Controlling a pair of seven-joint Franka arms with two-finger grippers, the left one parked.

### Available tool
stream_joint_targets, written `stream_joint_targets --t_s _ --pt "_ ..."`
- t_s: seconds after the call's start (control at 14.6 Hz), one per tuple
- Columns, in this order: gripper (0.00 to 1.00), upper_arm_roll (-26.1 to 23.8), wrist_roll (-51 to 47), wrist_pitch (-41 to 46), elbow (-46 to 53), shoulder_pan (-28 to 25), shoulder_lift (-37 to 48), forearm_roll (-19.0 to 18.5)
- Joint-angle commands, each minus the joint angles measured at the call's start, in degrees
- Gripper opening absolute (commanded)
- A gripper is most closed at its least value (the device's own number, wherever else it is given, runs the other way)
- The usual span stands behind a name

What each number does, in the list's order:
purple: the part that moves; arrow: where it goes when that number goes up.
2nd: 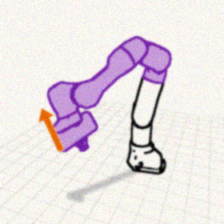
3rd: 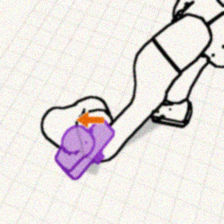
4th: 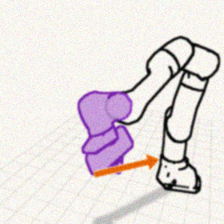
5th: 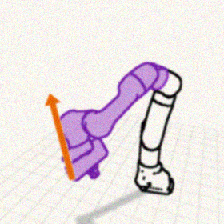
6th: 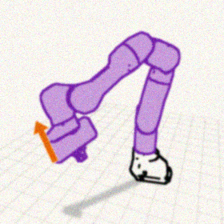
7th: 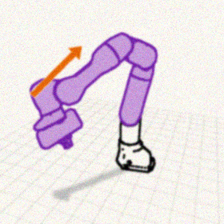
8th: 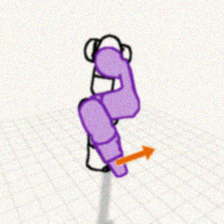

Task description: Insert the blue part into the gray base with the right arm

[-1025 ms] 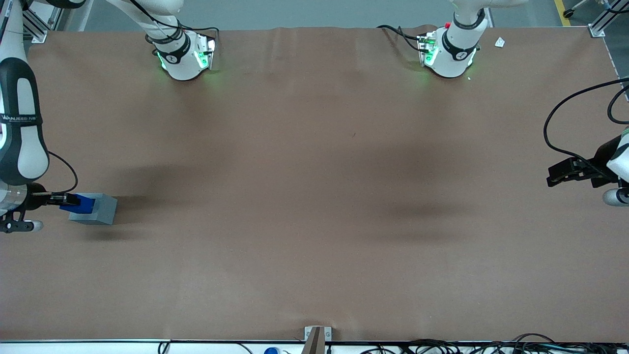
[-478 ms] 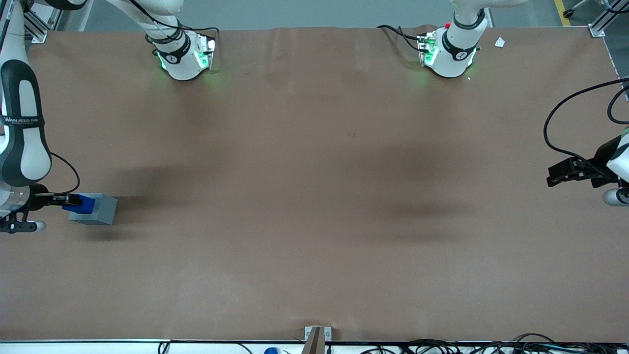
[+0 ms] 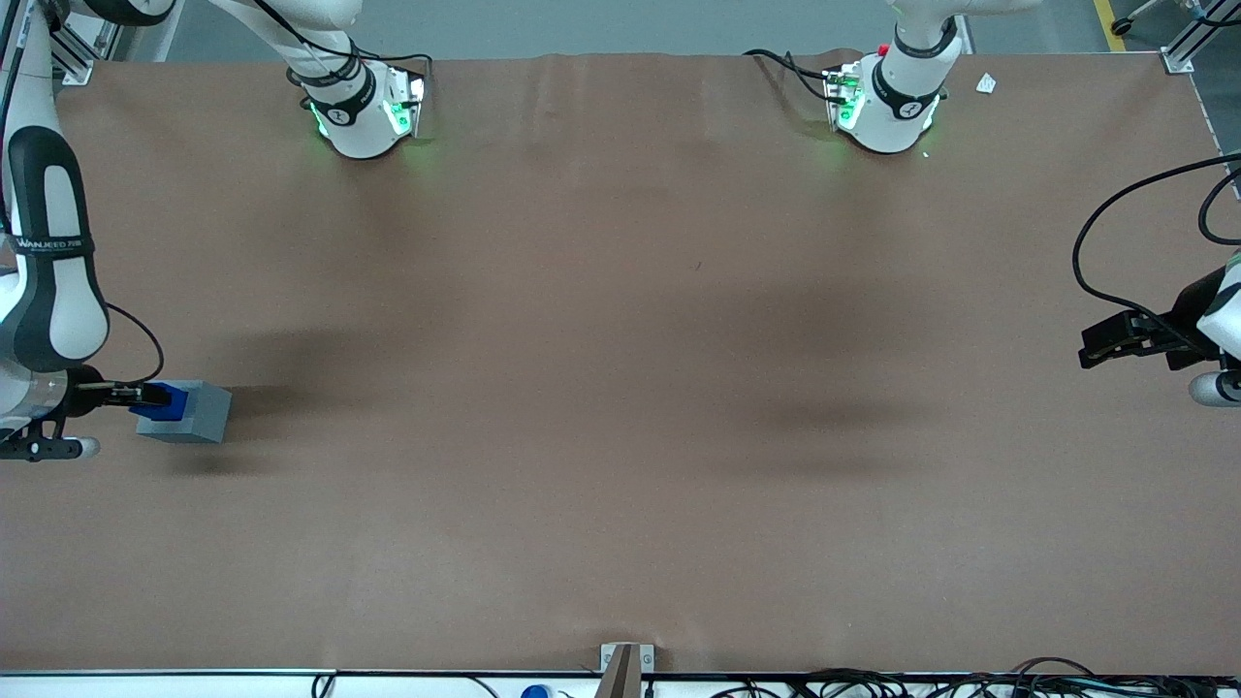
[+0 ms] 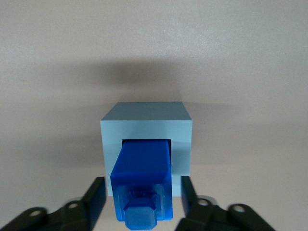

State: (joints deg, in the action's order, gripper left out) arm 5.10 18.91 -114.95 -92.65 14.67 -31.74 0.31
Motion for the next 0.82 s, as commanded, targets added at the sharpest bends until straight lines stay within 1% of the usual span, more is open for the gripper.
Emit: stream_joint_targets --t_s 0.0,0.2,0.55,0.75 --pt "1.0 -0.18 0.25 0.16 0.89 -0.61 0.19 -0.13" --pt "1.0 -0.35 -0.1 2.43 2.56 -1.05 1.15 -0.05" --pt "1.0 -0.35 -2.91 10.08 3.97 -3.86 7.73 -0.05" --pt "1.0 -0.35 -6.86 15.0 3.97 -7.89 14.14 -0.05"
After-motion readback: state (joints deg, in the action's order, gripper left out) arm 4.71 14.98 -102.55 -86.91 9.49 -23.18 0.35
